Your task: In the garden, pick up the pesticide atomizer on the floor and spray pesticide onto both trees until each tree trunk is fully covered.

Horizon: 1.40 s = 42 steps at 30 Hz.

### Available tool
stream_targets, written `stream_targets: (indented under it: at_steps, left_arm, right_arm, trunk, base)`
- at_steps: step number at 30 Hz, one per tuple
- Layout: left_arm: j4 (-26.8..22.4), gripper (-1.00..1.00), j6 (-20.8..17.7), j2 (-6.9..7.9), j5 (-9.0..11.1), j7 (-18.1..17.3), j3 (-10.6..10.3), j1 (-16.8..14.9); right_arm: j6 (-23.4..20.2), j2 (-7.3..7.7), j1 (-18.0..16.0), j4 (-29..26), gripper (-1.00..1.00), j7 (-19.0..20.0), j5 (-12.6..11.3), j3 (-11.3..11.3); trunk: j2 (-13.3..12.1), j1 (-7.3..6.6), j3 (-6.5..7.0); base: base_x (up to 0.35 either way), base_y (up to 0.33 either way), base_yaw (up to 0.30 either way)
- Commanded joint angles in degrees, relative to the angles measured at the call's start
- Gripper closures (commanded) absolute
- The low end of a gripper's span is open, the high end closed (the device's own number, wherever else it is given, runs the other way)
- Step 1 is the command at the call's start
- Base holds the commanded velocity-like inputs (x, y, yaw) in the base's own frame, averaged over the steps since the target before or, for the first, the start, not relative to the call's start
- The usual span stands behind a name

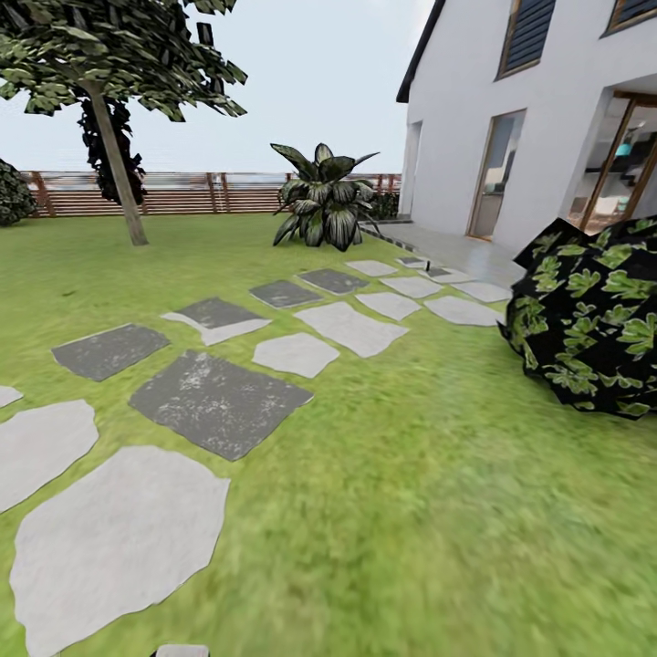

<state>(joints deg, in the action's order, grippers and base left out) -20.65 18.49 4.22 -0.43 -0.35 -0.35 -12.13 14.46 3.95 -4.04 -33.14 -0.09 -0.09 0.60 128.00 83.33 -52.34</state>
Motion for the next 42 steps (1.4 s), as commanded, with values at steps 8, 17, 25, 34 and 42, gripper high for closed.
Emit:
stream_targets:
  at_steps: [8, 17, 25, 34, 42]
  left_arm:
    - [0.0, -1.00, 0.1, -0.08, 0.0, 0.0, 0.0, 0.0]
    - [0.0, -1.00, 0.1, -0.02, 0.0, -0.1, 0.0, 0.0]
    - [0.0, -1.00, 0.1, -0.07, 0.0, -0.1, 0.0, 0.0]
    - [0.0, -1.00, 0.1, -0.04, 0.0, -0.1, 0.0, 0.0]
    - [0.0, -1.00, 0.1, 0.00, 0.0, 0.0, 0.0, 0.0]
  right_arm:
    - [0.1, -0.05, 0.0, -0.2, -1.00, 0.1, -0.1, 0.0]
    - [2.7, -0.08, 0.0, -0.1, -1.00, 0.0, 0.0, 0.1]
    - [3.0, 0.00, 0.0, -0.1, -1.00, 0.2, -0.2, 0.3]
    - [3.0, 0.01, 0.0, -0.1, -1.00, 0.1, -0.1, 0.3]
    - [3.0, 0.01, 0.0, -0.1, -1.00, 0.0, -0.1, 0.2]
  trunk:
    - [0.0, 0.00, -0.02]
    - [0.0, 0.00, -0.03]
    - [0.0, 0.00, -0.03]
    - [0.0, 0.00, -0.03]
    - [0.0, 0.00, -0.03]
  base:
    - [0.340, 0.000, 0.000]
    - [0.340, 0.000, 0.000]
    - [0.340, 0.000, 0.000]
    - [0.340, 0.000, 0.000]
    - [0.340, 0.000, 0.000]
